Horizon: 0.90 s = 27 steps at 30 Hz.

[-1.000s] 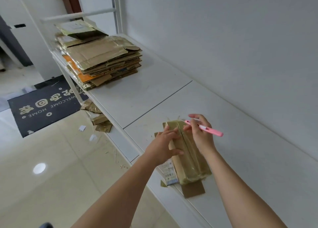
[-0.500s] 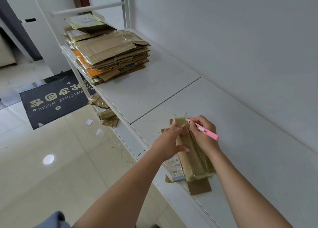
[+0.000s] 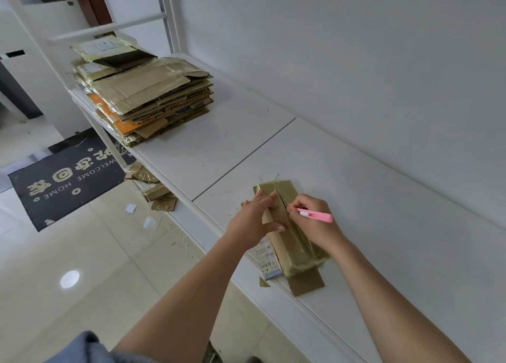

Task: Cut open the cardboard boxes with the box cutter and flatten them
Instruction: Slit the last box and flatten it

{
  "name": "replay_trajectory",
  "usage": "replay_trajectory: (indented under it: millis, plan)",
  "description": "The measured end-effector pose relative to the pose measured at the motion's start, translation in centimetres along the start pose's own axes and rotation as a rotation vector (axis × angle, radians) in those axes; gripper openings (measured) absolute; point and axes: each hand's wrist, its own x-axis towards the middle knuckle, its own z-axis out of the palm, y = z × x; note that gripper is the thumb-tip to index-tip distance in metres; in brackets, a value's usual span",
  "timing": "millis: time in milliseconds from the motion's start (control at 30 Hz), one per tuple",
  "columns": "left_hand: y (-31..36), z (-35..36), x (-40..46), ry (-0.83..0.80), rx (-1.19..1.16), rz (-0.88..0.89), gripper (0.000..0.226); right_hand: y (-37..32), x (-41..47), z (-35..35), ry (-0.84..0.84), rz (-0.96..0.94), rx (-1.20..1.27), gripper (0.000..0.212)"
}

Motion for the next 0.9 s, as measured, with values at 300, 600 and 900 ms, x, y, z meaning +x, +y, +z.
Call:
replay_trajectory:
  millis: [300, 600, 900]
  plan:
    - [-0.4, 0.1, 0.1, 0.003, 0.044, 0.034, 0.050, 0.7, -10.4, -2.6, -0.043, -0.017, 0.082, 0.019]
    - [0.6, -0.4, -0.5, -0.028, 0.408, 0.088, 0.063, 0.4, -14.3, -3.5, 0.094, -0.003, 0.202, 0.018]
    - [2.3, 0.3, -1.5, -0.030, 0.846, 0.283, 0.063, 3.0, -15.9, -3.7, 0.731, 0.209, 0.517, 0.017]
